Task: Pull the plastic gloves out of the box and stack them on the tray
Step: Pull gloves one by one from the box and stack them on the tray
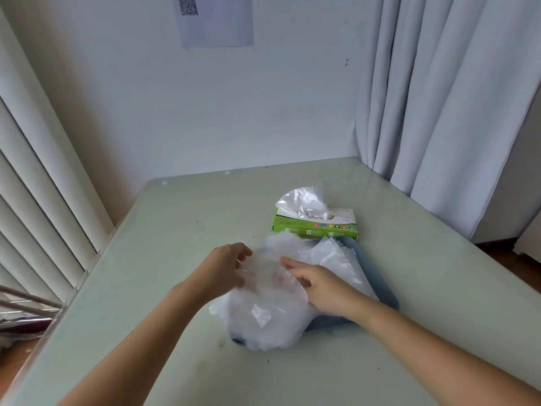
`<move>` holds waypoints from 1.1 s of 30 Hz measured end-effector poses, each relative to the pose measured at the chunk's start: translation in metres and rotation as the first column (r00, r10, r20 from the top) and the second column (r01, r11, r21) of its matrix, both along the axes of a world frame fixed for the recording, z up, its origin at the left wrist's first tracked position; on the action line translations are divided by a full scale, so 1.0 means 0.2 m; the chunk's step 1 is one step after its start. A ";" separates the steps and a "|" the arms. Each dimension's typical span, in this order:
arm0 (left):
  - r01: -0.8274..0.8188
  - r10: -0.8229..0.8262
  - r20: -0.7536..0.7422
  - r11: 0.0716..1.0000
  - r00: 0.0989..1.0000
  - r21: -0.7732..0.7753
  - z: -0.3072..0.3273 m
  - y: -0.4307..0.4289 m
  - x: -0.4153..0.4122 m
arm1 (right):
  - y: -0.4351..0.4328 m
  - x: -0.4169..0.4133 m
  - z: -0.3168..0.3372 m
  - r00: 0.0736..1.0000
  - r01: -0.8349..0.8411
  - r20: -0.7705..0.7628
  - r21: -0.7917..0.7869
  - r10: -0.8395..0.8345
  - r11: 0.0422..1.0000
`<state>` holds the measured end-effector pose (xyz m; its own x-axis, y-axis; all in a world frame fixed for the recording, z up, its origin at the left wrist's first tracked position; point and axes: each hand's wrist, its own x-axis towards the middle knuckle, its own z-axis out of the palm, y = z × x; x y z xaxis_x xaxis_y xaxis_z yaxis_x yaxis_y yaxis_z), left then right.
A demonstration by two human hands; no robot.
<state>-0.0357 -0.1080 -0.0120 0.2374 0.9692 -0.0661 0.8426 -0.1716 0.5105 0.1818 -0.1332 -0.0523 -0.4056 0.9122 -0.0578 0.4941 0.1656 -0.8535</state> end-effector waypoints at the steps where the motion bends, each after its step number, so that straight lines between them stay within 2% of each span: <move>1: 0.019 -0.019 -0.019 1.000 1.000 0.004 0.00 0.00 -0.01 | -0.01 -0.02 0.01 0.995 -0.017 0.099 0.055 0.012 0.998; 3: 0.063 -0.062 -0.053 0.998 0.997 0.015 0.01 0.00 -0.02 | -0.02 -0.05 0.02 0.953 -0.100 0.300 0.174 0.044 0.980; 5: 0.100 -0.099 -0.074 0.995 0.992 0.023 0.01 0.00 -0.04 | -0.03 -0.09 0.01 0.876 -0.195 0.478 0.229 0.064 0.954; 8: 0.098 -0.096 -0.050 0.994 0.994 0.048 0.04 -0.01 -0.05 | -0.05 -0.14 0.02 0.795 -0.188 0.599 0.097 0.093 0.977; 11: -0.003 -0.027 0.102 0.959 0.994 0.284 0.12 -0.04 0.01 | -0.06 -0.18 0.03 0.756 -0.158 0.648 0.046 0.091 0.986; 13: -0.056 -0.052 0.260 0.919 0.964 0.390 0.18 -0.09 0.13 | -0.05 -0.19 0.01 0.737 -0.163 0.670 0.055 0.085 0.985; 16: 0.001 -0.132 0.435 0.958 0.891 0.288 0.21 -0.14 0.34 | -0.05 -0.19 -0.01 0.771 -0.162 0.634 0.112 0.055 0.980; 19: 0.063 -0.064 0.530 0.998 0.845 0.020 0.13 -0.13 0.46 | -0.07 -0.19 0.01 0.857 -0.098 0.514 0.084 0.041 0.992; 20: 0.071 -0.013 0.588 0.994 0.808 -0.077 0.10 -0.12 0.47 | -0.07 -0.18 0.01 0.848 -0.082 0.528 0.068 0.034 0.994; 22: 0.046 0.109 0.656 0.976 0.746 -0.214 0.03 -0.10 0.45 | -0.06 -0.20 0.01 0.760 -0.170 0.648 0.126 0.049 0.977; 24: 0.000 0.150 0.663 0.975 0.734 -0.221 -0.04 -0.06 0.42 | -0.05 -0.21 0.00 0.728 -0.286 0.681 0.202 0.075 0.937; 27: -0.023 0.097 0.574 0.991 0.813 -0.135 -0.12 -0.02 0.33 | -0.04 -0.20 -0.03 0.741 -0.247 0.671 0.258 0.010 0.934; 29: 0.009 0.029 0.485 0.997 0.874 -0.075 -0.15 -0.03 0.29 | -0.04 -0.18 -0.04 0.774 -0.151 0.633 0.223 -0.026 0.963; 33: 0.030 -0.017 0.464 0.999 0.886 -0.021 -0.20 0.00 0.27 | -0.06 -0.08 -0.01 0.773 -0.062 0.635 0.068 0.005 0.996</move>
<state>0.0183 -0.1086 -0.0522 0.2704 0.9622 0.0310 0.5050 -0.1692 0.8464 0.1655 -0.1443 -0.0540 -0.3339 0.9116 -0.2400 0.9105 0.2461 -0.3322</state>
